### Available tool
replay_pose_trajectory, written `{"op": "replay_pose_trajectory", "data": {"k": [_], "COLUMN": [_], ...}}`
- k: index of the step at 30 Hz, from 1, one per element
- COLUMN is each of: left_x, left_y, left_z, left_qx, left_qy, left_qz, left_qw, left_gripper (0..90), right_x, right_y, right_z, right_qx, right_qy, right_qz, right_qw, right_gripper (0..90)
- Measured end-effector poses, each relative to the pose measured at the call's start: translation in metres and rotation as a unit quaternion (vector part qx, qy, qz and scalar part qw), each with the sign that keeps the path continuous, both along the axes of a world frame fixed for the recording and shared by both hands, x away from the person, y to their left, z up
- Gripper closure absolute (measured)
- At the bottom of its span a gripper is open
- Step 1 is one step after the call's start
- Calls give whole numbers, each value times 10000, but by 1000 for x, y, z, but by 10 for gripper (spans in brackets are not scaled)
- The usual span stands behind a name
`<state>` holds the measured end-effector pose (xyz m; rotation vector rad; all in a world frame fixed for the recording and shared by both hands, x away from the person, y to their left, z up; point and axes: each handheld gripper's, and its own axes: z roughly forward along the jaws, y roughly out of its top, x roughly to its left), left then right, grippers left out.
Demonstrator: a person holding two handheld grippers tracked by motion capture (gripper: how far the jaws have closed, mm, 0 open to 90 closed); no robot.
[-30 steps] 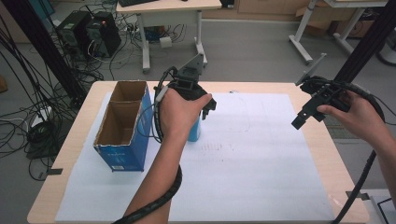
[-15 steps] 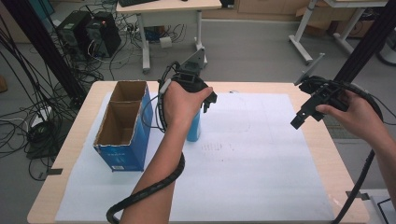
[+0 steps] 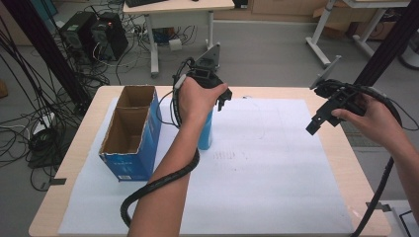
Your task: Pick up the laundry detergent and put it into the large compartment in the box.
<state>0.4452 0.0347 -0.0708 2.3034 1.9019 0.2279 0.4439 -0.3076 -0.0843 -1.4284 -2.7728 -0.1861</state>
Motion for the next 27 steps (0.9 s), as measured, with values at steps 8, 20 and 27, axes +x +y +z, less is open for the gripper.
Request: {"op": "replay_pose_trajectory", "data": {"k": [8,20,27], "left_x": [11,26,33], "left_y": [1,-3,-3], "left_z": [-2,-8,-13], "left_qx": [-41,-25,-10], "left_qy": [-15,9,41], "left_qz": [40,67,103], "left_qw": [10000,10000,9999], "left_gripper": [62,61,61], "right_x": [2,3,3], "right_y": [-1,-1,-1], "right_z": [-1,-1,-1], "right_qx": [-21,-36,-42], "right_qy": [1,4,-6], "right_qz": [-38,-53,-46], "right_qw": [10000,10000,10000], "right_gripper": [45,45,45]}}
